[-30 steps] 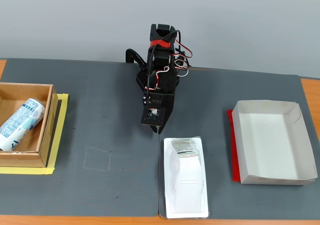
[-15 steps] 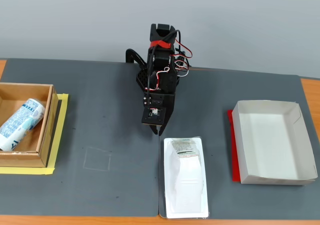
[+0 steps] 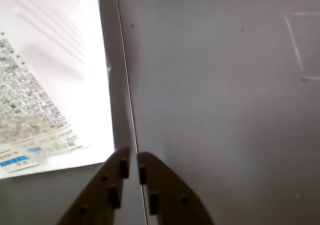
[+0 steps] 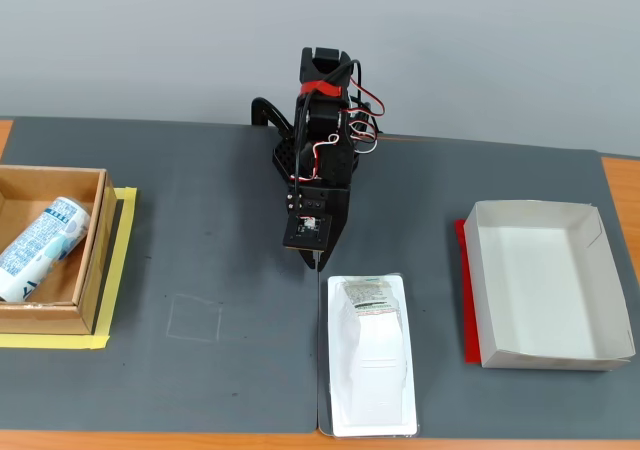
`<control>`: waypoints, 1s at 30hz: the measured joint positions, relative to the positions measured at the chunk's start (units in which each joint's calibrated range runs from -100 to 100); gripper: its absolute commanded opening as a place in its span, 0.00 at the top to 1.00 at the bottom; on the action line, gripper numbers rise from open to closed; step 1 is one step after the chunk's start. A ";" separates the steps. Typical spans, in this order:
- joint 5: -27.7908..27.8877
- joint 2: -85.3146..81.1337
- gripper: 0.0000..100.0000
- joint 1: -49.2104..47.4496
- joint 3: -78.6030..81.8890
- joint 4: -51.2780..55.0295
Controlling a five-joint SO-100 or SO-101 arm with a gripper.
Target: Pick the sandwich and put it in the gray box
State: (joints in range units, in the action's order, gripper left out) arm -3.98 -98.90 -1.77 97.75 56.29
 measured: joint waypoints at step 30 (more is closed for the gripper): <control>0.24 0.00 0.98 -3.98 0.00 0.00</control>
State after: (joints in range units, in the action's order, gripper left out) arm -3.74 -98.90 -5.75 97.75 56.29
